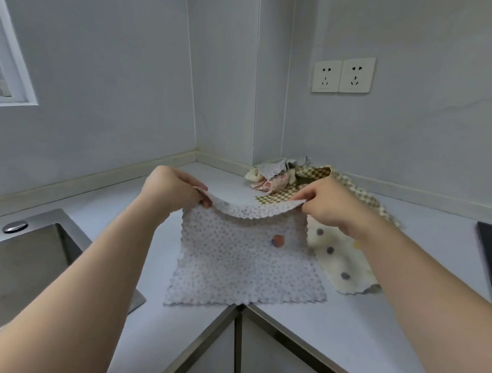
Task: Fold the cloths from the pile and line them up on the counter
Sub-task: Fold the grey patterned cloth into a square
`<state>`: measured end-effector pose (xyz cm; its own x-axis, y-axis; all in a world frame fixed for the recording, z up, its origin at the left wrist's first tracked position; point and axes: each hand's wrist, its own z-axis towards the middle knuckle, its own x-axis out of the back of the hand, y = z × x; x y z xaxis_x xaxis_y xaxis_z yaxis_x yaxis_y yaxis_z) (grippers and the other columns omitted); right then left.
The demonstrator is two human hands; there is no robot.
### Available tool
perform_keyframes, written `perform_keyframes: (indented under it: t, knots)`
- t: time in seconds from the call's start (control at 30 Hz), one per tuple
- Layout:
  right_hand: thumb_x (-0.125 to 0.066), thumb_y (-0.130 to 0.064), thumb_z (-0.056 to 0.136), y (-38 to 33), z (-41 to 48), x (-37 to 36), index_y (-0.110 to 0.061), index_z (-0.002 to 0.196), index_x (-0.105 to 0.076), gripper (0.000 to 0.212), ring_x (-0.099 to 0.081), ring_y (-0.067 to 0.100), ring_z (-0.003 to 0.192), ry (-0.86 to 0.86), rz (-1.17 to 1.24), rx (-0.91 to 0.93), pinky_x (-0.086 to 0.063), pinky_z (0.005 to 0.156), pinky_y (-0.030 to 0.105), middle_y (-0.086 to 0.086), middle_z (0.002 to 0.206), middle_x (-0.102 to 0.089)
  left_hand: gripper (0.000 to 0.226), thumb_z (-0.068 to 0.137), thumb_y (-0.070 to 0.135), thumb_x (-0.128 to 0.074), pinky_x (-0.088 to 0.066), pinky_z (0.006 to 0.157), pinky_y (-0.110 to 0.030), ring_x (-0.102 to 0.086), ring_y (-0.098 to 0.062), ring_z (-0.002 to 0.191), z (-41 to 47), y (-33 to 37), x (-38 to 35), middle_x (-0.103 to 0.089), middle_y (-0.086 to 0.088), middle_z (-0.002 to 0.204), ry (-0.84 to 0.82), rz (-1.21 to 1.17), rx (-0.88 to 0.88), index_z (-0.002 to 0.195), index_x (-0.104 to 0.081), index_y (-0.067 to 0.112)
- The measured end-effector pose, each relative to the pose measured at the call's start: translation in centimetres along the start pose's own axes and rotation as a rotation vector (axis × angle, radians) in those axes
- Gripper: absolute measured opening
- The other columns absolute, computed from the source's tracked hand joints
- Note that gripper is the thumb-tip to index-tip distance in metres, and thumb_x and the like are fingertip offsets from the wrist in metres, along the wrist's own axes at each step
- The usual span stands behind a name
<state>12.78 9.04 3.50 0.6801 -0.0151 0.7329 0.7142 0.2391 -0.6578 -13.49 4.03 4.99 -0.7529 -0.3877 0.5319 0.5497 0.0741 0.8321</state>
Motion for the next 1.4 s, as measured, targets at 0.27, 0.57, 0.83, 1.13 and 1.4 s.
perform_keyframes:
  t: [0.27,0.57,0.83,1.13,1.4]
  knots:
    - [-0.037,0.013,0.088,0.6,-1.5,-0.1,-0.021,0.096,-0.07,0.048,-0.075,0.028,0.067,-0.067,0.23,-0.078,-0.045,0.061,0.041,0.014,0.076,-0.074,0.018,0.086,-0.007,-0.06,-0.058,0.055,-0.027,-0.073,-0.026,0.062,-1.6,-0.9,-0.8,-0.075,-0.012,0.071,-0.005,-0.178,0.074,0.094,-0.073,0.002]
    - [-0.068,-0.012,0.084,3.3,-9.6,-0.8,-0.024,0.084,-0.07,0.012,-0.062,-0.001,0.076,0.007,0.065,0.168,-0.046,0.068,0.011,-0.012,0.086,-0.07,0.012,0.084,0.009,-0.072,-0.054,0.066,-0.029,-0.069,-0.022,0.08,-9.8,-4.8,-0.2,-0.073,0.005,0.085,0.0,0.035,-0.086,0.083,-0.072,0.021]
    - [-0.055,-0.012,0.09,5.7,-11.9,-3.0,-0.019,0.097,-0.068,0.016,-0.057,0.012,0.092,-0.015,-0.216,0.377,-0.049,0.087,0.03,-0.007,0.097,-0.064,0.036,0.068,-0.01,-0.066,-0.052,0.086,-0.021,-0.067,0.003,0.094,-12.1,-9.4,0.0,-0.071,0.019,0.092,-0.094,0.22,-0.449,0.068,-0.065,0.026]
    - [-0.06,0.004,0.086,6.1,-11.2,-3.9,-0.008,0.106,-0.076,0.028,-0.066,0.017,0.1,0.136,-0.197,0.399,-0.042,0.092,0.015,0.004,0.107,-0.073,0.022,0.078,0.004,-0.073,-0.041,0.083,0.0,-0.06,0.01,0.1,-11.5,-10.5,-0.2,-0.068,0.021,0.101,-0.062,0.294,-0.533,0.081,-0.069,0.025]
    - [-0.061,0.002,0.086,6.5,-11.1,-4.0,-0.007,0.106,-0.078,0.027,-0.065,0.018,0.109,0.107,-0.277,0.405,-0.034,0.101,0.012,0.006,0.115,-0.073,0.015,0.079,0.01,-0.074,-0.042,0.092,-0.005,-0.058,0.014,0.105,-11.3,-10.9,-0.3,-0.07,0.021,0.105,-0.098,0.302,-0.511,0.086,-0.077,0.024]
